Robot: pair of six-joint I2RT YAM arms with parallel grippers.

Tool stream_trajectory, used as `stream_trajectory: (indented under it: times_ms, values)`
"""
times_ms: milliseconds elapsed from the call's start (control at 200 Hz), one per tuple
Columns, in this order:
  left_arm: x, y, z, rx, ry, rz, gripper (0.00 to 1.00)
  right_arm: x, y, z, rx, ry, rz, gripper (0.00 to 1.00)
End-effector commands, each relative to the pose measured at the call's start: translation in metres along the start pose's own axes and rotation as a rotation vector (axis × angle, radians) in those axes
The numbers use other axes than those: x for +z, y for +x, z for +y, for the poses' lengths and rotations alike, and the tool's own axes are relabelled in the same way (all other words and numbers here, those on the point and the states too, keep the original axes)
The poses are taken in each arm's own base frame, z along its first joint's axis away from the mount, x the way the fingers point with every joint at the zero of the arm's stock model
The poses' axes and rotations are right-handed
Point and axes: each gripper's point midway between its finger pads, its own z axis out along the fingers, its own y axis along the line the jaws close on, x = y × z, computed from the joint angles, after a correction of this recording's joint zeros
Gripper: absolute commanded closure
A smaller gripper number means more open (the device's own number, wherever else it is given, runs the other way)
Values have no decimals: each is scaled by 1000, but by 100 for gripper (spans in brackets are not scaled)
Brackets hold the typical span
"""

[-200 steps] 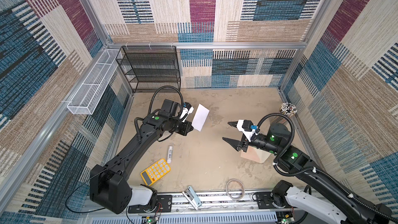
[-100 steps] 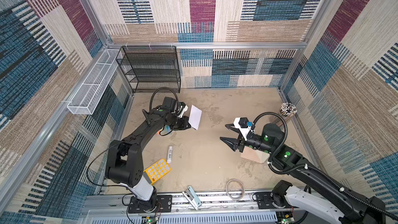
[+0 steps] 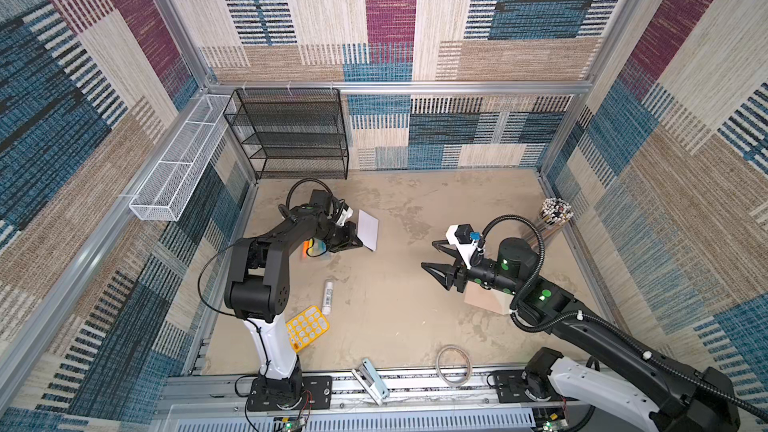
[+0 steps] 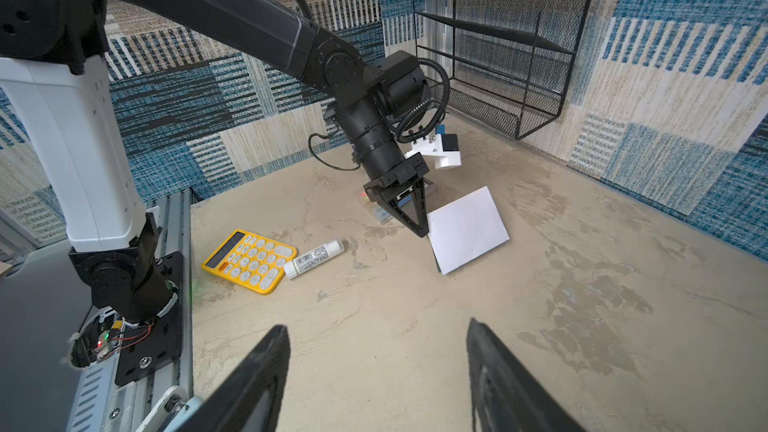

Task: Place the letter into the envelope and seal it
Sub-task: 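Lower the letter onto the table with the left gripper and release it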

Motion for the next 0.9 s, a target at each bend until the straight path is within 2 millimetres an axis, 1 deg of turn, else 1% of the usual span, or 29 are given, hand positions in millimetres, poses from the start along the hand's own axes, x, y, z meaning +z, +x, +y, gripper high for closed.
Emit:
stream_trajectory:
  times_ms: [0,160,180,275,571,821,897]
  values:
    - [3,8,15,-68,-47,35,100,0,-14,-1,-8,9,-49,29]
    - [10,19,27,-106,-74,65,100,1,-14,-2,-7,10,-44,29]
    - [11,18,35,-110,-111,61,100,1,-15,-2,-6,12,-45,29]
    - [12,22,45,-124,-146,72,100,-1,-16,-2,-7,12,-47,29]
    - [9,23,54,-143,-189,68,98,-4,-16,-2,-11,24,-50,29]
    - [11,28,57,-168,-181,72,86,-5,-16,-2,-15,27,-47,29]
    - [11,29,57,-174,-181,70,80,-4,-15,-2,-16,26,-45,29]
